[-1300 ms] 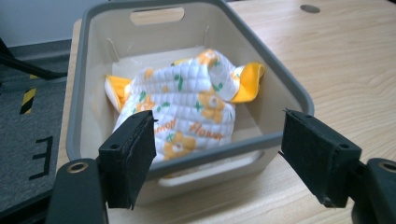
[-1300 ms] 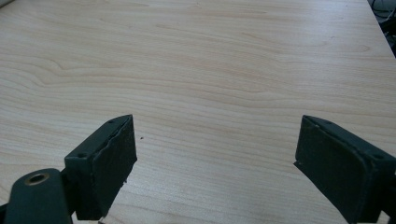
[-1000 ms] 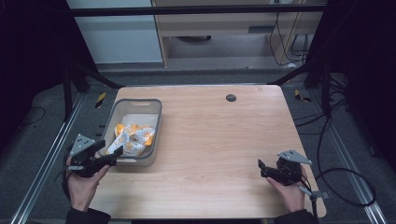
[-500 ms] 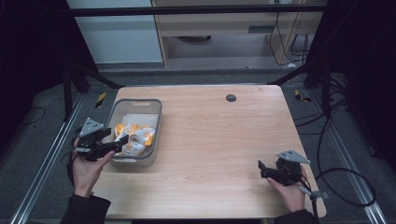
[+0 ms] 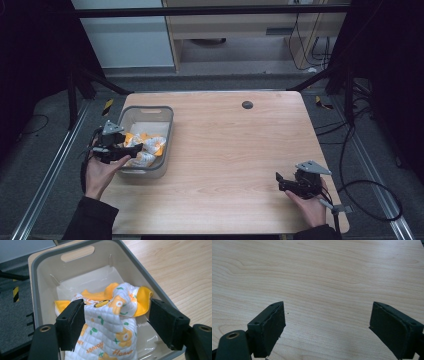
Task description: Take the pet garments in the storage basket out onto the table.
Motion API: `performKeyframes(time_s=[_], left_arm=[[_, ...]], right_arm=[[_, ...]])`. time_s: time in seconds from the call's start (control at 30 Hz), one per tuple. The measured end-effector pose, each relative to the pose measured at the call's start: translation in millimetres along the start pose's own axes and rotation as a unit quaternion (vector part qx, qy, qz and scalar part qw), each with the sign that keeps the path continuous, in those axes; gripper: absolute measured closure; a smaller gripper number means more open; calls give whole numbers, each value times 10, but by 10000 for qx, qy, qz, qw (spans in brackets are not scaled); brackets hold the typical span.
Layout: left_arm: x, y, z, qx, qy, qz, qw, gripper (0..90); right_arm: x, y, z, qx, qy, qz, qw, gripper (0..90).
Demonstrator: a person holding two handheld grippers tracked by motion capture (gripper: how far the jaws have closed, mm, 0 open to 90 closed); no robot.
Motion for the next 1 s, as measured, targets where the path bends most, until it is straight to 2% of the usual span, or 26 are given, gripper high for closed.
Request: performKeyframes(time_s=[0.2, 0.33, 0.43, 0.53, 0.57, 0.73, 0.9, 1.0], left_arm=[[1, 67, -1, 144, 46, 127, 9998, 339], [-13, 130, 17, 354, 145, 170, 9991, 376], [-17, 148, 18, 410, 152, 168, 9989, 387], [-19, 197, 29, 562, 220, 119, 9981, 387], [-11, 240, 49, 706, 236, 77, 9972, 386], [19, 354, 109, 857, 230, 78, 9960, 429], [18, 452, 154, 964, 173, 229, 9949, 482], [20, 504, 154, 1041, 164, 237, 9941, 518]], right_arm=[[13, -6, -11, -34, -22, -14, 10000, 130], [16, -8, -8, -46, -73, -4, 10000, 129], [15, -8, -8, -49, -76, -6, 10000, 129], [10, -2, -4, -27, -97, 12, 9999, 129], [16, 2, 2, 4, -83, 14, 10000, 129], [20, 3, 4, 3, -136, 9, 9999, 130], [23, 18, 13, 49, -177, 16, 9998, 130], [36, 20, 21, 92, -169, 1, 9998, 130]])
Point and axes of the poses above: each handheld gripper's, and its own axes: y roughly forward along the jaws, z roughly out of its underside, x roughly to its left, the point moved 4 cm from there along y, roughly forward along the jaws, and after that the axes turned 11 degrees about y, right-handed, at the moved point
